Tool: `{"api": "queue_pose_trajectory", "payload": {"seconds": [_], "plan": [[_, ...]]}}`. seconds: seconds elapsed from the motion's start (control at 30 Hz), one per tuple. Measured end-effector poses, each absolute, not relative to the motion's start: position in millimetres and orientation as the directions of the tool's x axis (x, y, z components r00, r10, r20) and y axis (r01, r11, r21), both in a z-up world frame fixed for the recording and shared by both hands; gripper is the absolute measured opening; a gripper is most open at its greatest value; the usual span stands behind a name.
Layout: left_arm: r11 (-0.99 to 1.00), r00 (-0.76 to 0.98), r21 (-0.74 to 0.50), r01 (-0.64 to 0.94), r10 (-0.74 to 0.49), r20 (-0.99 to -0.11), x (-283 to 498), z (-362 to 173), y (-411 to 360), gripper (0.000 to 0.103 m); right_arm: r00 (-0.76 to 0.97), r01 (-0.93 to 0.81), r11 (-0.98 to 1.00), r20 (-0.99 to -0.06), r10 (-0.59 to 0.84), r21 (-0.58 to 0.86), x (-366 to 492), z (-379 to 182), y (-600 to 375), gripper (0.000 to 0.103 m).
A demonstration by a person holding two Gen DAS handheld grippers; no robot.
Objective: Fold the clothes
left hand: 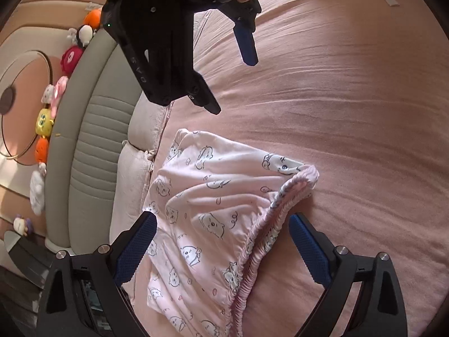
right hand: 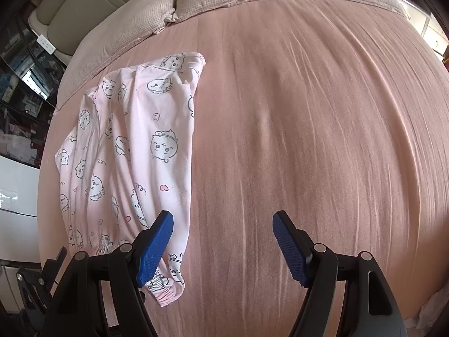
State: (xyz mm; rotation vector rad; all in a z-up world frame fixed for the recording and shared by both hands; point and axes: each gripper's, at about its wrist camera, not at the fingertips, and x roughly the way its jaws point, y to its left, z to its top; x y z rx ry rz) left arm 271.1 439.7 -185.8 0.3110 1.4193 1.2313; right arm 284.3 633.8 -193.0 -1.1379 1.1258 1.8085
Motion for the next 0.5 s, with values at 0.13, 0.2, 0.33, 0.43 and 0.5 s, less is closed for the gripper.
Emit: {"api": "queue_pose_trajectory", "payload": {"seconds": [0.13, 0.2, 0.33, 0.43, 0.5], "plan": [[0.436, -0.283, 0.78, -0.449, 0.758, -0.588, 279.5, -189.4, 455.3, 0.096, -0.353, -0.894, -0.336, -0.928, 0.117, 0.298, 298.6, -194.9, 641.2, 0.073], [0.472, -0.275, 0.76, -0.447, 0.736, -0.619, 281.3, -192.1, 460.7, 0.096, -0.348, -0.895, -0.336, -0.93, 0.117, 0.292, 300.5, -194.1, 645.1, 0.073], [0.523, -0.281, 0.739, -0.425, 0.7, -0.657, 279.5, -201.3, 464.3, 0.096, -0.345, -0.891, -0.352, -0.932, 0.112, 0.287, 300.0, -192.0, 652.9, 0.073], [0.492, -0.304, 0.783, -0.38, 0.733, -0.608, 280.3, -210.4, 465.1, 0.096, -0.342, -0.886, -0.367, -0.933, 0.108, 0.282, 296.8, -191.8, 659.2, 0.073], [0.483, -0.298, 0.802, -0.353, 0.754, -0.585, 283.6, -213.3, 462.8, 0.096, -0.346, -0.883, -0.371, -0.933, 0.099, 0.288, 295.2, -192.0, 663.3, 0.073]]}}
